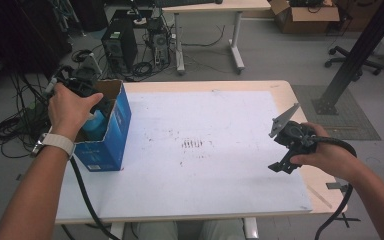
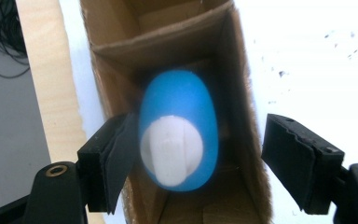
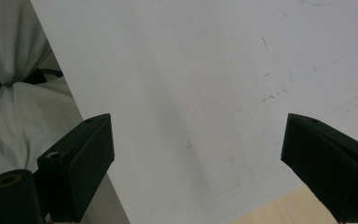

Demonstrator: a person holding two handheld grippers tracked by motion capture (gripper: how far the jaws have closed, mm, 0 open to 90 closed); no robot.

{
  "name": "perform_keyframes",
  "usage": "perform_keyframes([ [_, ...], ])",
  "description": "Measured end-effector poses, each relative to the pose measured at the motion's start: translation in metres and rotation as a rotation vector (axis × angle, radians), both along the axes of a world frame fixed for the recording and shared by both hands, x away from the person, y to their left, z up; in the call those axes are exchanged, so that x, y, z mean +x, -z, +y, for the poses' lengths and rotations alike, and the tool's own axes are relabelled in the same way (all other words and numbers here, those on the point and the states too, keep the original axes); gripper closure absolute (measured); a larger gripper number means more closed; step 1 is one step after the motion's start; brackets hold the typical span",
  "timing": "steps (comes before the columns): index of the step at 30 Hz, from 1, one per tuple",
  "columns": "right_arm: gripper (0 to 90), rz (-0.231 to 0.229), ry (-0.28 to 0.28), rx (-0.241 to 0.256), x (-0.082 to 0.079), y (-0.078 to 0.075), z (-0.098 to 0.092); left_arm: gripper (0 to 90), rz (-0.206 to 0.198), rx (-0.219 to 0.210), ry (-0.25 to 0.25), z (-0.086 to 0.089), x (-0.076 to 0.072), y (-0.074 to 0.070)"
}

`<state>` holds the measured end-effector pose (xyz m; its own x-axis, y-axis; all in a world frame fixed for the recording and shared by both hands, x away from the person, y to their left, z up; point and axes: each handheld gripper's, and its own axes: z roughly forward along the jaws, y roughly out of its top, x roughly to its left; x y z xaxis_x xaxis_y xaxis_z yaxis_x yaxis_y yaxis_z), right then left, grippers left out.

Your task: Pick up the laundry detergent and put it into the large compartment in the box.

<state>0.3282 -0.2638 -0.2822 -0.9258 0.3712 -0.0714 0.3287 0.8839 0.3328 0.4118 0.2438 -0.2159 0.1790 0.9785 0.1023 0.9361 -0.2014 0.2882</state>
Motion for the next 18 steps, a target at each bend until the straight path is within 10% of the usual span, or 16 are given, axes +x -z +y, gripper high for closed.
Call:
perform_keyframes([
  [18, 9.4, -0.007, -0.006, -0.005, -0.003, -0.004, 0.003, 24.5, -0.096, -0.013, 0.262, -0.054, -0.024, -0.058],
])
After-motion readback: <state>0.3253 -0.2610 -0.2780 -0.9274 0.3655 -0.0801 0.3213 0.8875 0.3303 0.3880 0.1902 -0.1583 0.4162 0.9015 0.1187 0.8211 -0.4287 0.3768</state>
